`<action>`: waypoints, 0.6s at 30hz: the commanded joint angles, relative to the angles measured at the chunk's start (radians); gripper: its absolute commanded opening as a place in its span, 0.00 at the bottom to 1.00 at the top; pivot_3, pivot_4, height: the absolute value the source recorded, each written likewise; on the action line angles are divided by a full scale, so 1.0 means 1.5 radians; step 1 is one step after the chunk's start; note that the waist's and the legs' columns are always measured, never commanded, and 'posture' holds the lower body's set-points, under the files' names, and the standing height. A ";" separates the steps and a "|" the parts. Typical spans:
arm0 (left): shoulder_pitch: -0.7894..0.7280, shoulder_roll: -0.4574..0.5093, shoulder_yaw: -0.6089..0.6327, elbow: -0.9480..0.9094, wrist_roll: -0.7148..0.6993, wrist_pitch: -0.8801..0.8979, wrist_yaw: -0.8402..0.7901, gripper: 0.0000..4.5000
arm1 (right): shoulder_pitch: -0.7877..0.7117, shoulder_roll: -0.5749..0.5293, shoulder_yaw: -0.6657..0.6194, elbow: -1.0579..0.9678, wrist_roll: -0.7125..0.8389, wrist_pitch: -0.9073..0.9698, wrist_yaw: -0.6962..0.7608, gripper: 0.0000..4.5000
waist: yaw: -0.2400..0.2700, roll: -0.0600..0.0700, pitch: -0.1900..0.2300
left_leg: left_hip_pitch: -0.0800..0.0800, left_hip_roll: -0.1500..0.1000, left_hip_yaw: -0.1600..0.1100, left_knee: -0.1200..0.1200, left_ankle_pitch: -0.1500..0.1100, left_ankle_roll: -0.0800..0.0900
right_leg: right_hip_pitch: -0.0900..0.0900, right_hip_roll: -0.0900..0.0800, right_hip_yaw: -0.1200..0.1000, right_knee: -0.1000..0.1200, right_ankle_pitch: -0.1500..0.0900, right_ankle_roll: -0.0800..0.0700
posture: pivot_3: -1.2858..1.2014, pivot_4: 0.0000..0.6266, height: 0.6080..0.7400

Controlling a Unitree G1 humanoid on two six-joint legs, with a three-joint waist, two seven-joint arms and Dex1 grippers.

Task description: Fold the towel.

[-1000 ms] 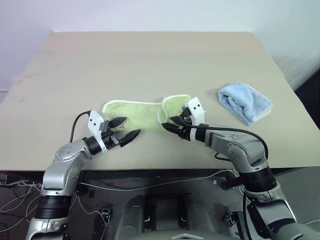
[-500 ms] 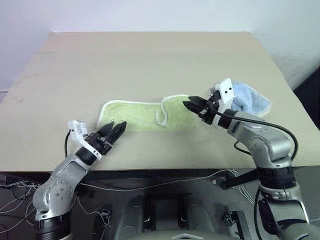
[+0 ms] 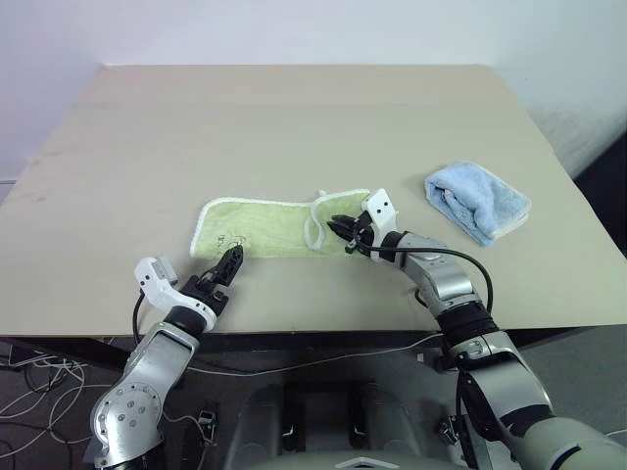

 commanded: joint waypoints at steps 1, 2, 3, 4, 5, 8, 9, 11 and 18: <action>0.004 -0.008 0.011 0.001 -0.037 -0.006 0.059 1.00 | 0.006 -0.012 -0.034 -0.086 0.032 0.014 0.023 0.15 | 0.000 0.000 0.000 | 0.000 0.000 0.000 0.000 0.000 -0.001 | 0.000 0.000 0.000 0.000 0.000 0.000 | 0.52 0.24 1.00; 0.001 -0.014 0.015 0.004 -0.054 -0.011 0.078 1.00 | 0.005 -0.020 -0.049 -0.118 0.046 0.027 0.026 0.15 | 0.001 0.000 0.000 | 0.000 0.000 0.000 0.000 -0.001 -0.001 | 0.000 0.000 0.000 0.000 0.000 0.000 | 0.52 0.24 1.00; -0.003 -0.017 0.018 0.008 -0.070 -0.015 0.096 1.00 | 0.004 -0.026 -0.061 -0.142 0.056 0.037 0.027 0.15 | 0.001 0.001 0.000 | 0.000 0.000 0.000 0.000 -0.001 -0.001 | 0.000 0.000 0.000 0.000 0.000 0.000 | 0.52 0.24 1.00; -0.005 -0.018 0.020 0.011 -0.083 -0.019 0.110 1.00 | 0.004 -0.030 -0.068 -0.159 0.061 0.046 0.027 0.15 | 0.002 0.001 0.000 | -0.001 0.000 0.000 0.000 -0.001 -0.002 | -0.001 -0.001 0.000 0.000 0.000 0.000 | 0.52 0.24 1.00; -0.011 -0.021 0.025 0.020 -0.098 -0.025 0.126 1.00 | 0.001 -0.038 -0.080 -0.179 0.069 0.055 0.026 0.15 | 0.002 0.001 0.000 | -0.001 0.000 0.000 0.000 -0.001 -0.002 | -0.001 -0.001 0.000 -0.001 0.000 0.000 | 0.52 0.24 1.00; -0.031 -0.029 0.038 0.049 -0.147 -0.050 0.169 1.00 | -0.006 -0.058 -0.107 -0.221 0.081 0.076 0.018 0.15 | 0.002 0.001 0.000 | -0.001 0.000 0.000 0.000 -0.001 -0.002 | 0.000 -0.001 0.000 -0.001 -0.001 -0.002 | 0.52 0.24 1.00; -0.042 -0.032 0.044 0.062 -0.166 -0.061 0.184 1.00 | -0.009 -0.063 -0.115 -0.232 0.084 0.082 0.014 0.15 | 0.003 0.001 0.000 | -0.001 0.000 -0.001 0.000 -0.001 -0.002 | 0.000 -0.001 0.000 -0.002 -0.001 -0.003 | 0.52 0.24 1.00; -0.068 -0.032 0.056 0.092 -0.192 -0.080 0.205 1.00 | -0.013 -0.067 -0.130 -0.254 0.093 0.098 0.002 0.15 | 0.004 0.002 0.000 | 0.000 0.000 -0.001 0.000 -0.001 -0.002 | 0.000 -0.001 0.000 -0.002 -0.001 -0.003 | 0.52 0.24 1.00; -0.129 -0.012 0.061 0.175 -0.215 -0.109 0.247 1.00 | 0.016 -0.075 -0.137 -0.300 0.093 0.121 -0.020 0.15 | 0.006 0.003 -0.001 | 0.000 0.000 -0.001 0.000 -0.001 -0.002 | 0.001 0.000 -0.001 -0.002 -0.001 -0.003 | 0.52 0.24 1.00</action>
